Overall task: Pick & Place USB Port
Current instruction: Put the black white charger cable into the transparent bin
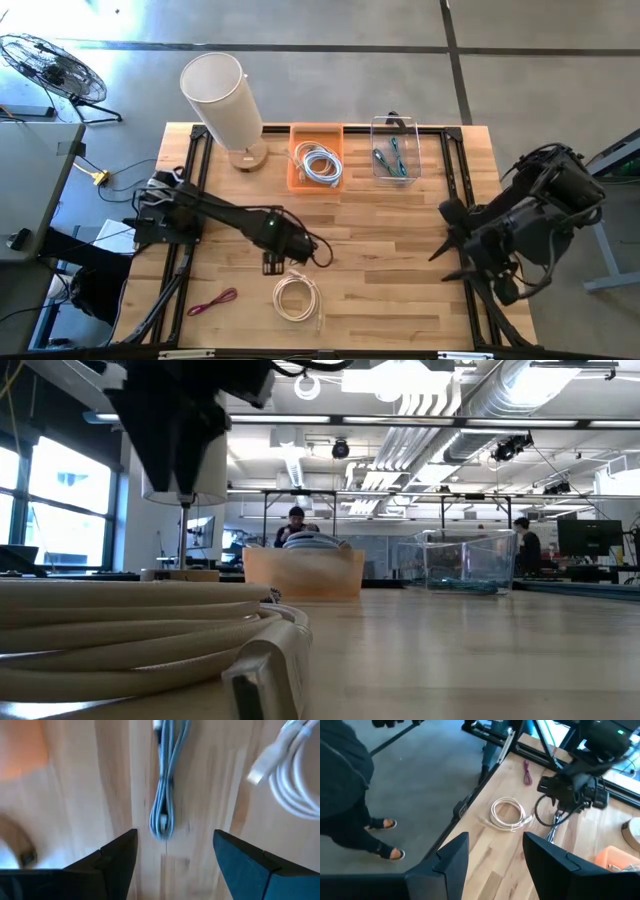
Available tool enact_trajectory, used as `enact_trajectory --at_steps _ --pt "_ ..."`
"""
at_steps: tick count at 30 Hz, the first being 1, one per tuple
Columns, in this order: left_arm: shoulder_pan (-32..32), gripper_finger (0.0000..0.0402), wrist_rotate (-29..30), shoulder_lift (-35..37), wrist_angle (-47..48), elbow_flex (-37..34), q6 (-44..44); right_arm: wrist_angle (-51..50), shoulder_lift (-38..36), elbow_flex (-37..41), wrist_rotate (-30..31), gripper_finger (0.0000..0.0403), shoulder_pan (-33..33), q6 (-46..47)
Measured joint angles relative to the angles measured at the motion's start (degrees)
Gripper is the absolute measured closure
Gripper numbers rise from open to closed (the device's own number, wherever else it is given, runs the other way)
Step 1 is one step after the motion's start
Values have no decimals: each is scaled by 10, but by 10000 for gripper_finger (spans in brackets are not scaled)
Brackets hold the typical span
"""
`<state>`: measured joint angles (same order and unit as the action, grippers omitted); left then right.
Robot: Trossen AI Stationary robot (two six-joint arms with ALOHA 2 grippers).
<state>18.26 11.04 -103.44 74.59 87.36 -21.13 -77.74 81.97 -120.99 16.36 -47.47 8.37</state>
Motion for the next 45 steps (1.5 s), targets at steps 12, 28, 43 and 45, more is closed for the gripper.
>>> enact_trajectory --at_steps 12,28,43,45 --pt "-94 147 -123 0 -106 -59 124 -51 0 0 -4 225 -27 -8" --pt "-134 147 -183 1 -227 -174 212 -60 0 0 7 225 -34 8" --pt "-133 322 -140 5 -318 -280 208 -16 0 0 153 224 -33 8" --pt "-132 375 -152 5 -315 -283 208 -2 0 0 153 225 -33 7"
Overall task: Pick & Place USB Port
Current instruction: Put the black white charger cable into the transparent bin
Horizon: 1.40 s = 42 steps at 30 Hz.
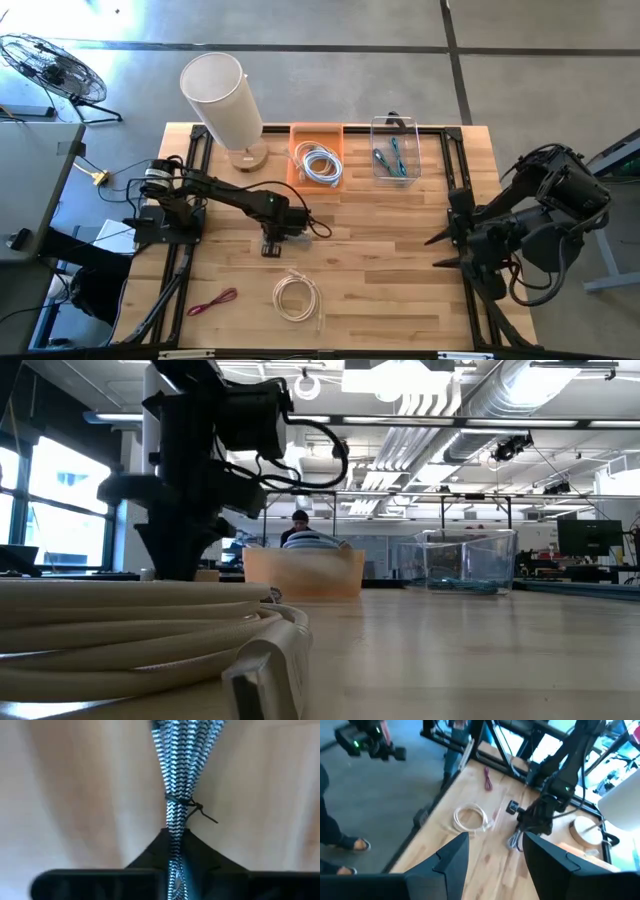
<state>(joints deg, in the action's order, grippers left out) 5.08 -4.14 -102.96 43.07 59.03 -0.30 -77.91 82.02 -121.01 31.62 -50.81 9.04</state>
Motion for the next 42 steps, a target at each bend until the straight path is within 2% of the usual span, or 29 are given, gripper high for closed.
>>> enact_trajectory --at_steps 6,10,13,18,23,26,28,30,32,35,39,42 --pt "7 393 -25 -2 12 21 -23 34 0 0 21 225 0 0" --pt "33 396 -28 0 34 79 -30 33 0 0 86 224 0 0" --pt "56 396 -5 21 62 154 -34 32 0 0 166 224 0 0" --pt "96 396 129 35 148 320 -33 27 0 0 306 224 0 -1" --pt "129 396 319 59 143 482 19 24 -2 0 434 224 -25 -32" --pt "149 396 411 73 108 545 94 24 -6 0 464 224 -37 -35" --pt "150 396 435 78 35 577 156 28 -10 0 456 224 -38 -35" --pt "149 396 419 88 -2 588 202 47 -13 0 433 224 -35 -41" --pt "141 396 376 90 -93 594 242 82 -16 0 403 224 -31 -63" --pt "131 396 297 89 -181 591 295 166 -18 0 343 224 -23 -128" --pt "110 396 196 76 -281 591 316 290 -18 0 241 224 -17 -230" --pt "97 396 145 64 -314 590 315 344 -18 0 206 224 -17 -276"
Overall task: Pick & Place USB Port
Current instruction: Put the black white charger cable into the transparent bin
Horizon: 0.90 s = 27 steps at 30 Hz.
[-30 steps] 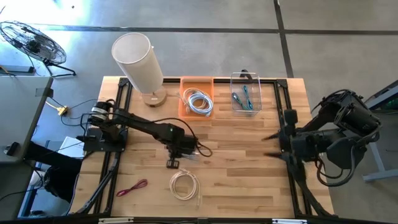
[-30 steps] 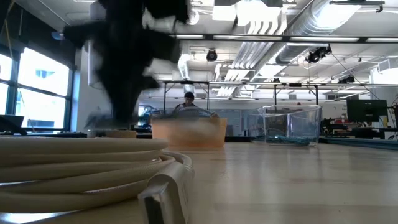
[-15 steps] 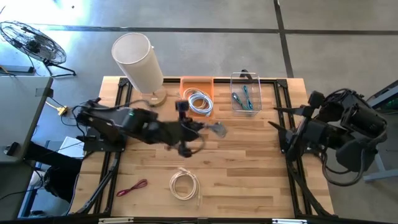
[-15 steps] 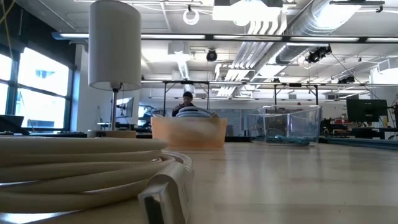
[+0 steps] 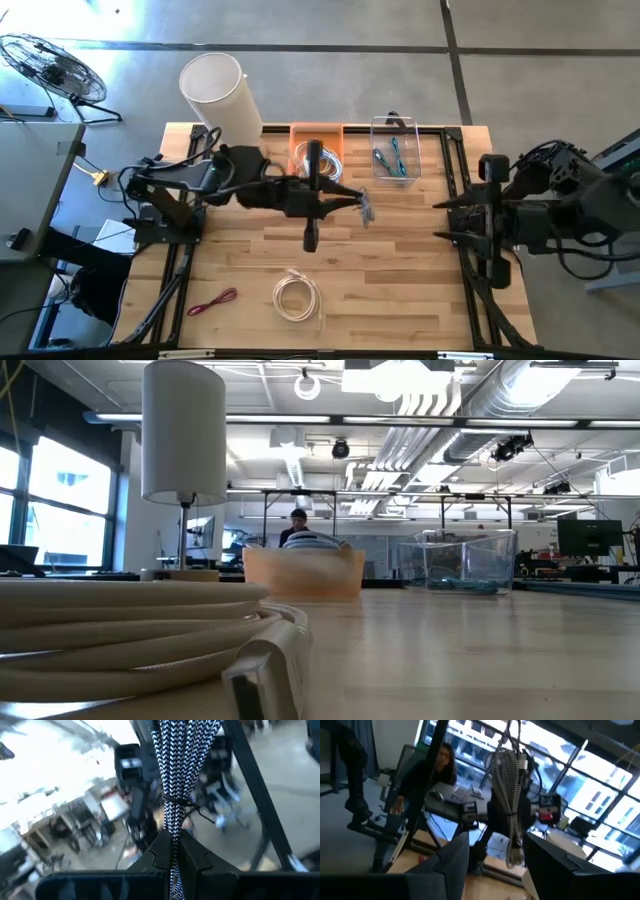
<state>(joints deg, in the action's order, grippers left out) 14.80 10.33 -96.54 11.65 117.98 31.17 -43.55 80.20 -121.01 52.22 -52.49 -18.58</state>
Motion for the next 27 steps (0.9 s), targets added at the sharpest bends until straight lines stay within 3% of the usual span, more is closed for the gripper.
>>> enact_trajectory --at_steps 11,20,27 --pt "-9 396 -72 -26 -76 1 -9 28 1 0 -7 224 62 -40" --pt "-10 396 -70 -33 -72 1 -10 27 10 0 -172 224 138 -24" --pt "-10 396 -70 -33 -70 1 -10 23 38 0 -201 224 168 -34"
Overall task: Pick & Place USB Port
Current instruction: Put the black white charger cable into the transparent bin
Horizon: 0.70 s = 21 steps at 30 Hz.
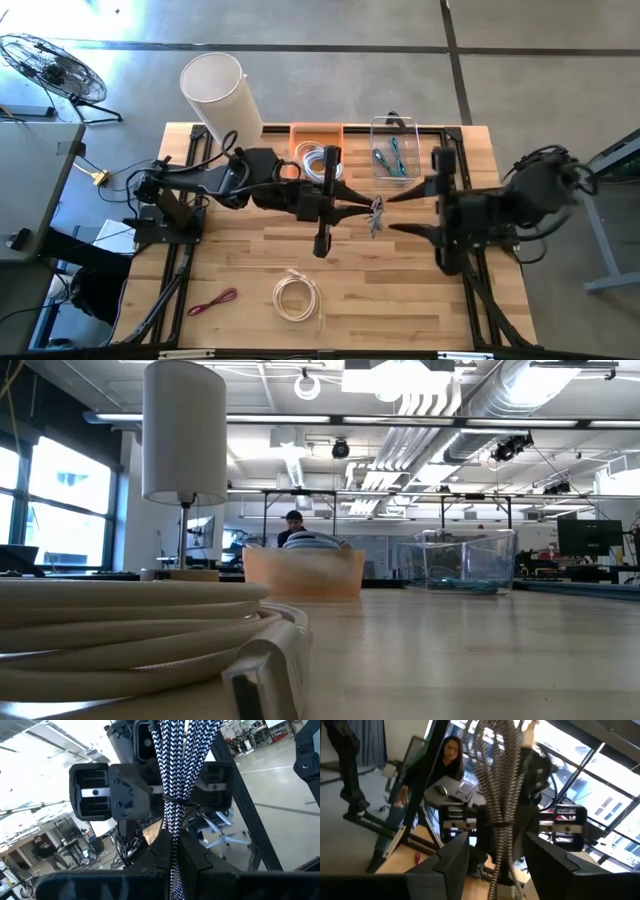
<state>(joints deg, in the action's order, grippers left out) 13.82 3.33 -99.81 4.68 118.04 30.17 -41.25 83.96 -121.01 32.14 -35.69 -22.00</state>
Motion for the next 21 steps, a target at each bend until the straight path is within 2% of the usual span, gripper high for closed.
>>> enact_trajectory --at_steps 10,15,18,21 --pt "0 396 1 0 35 0 0 9 24 0 -12 225 20 -32" --pt "0 396 5 0 63 0 0 9 24 0 -47 235 20 -37" --pt "0 396 6 0 66 0 0 9 24 0 -57 254 21 -38" --pt "0 396 7 -4 63 0 1 2 23 0 -70 299 33 -41"
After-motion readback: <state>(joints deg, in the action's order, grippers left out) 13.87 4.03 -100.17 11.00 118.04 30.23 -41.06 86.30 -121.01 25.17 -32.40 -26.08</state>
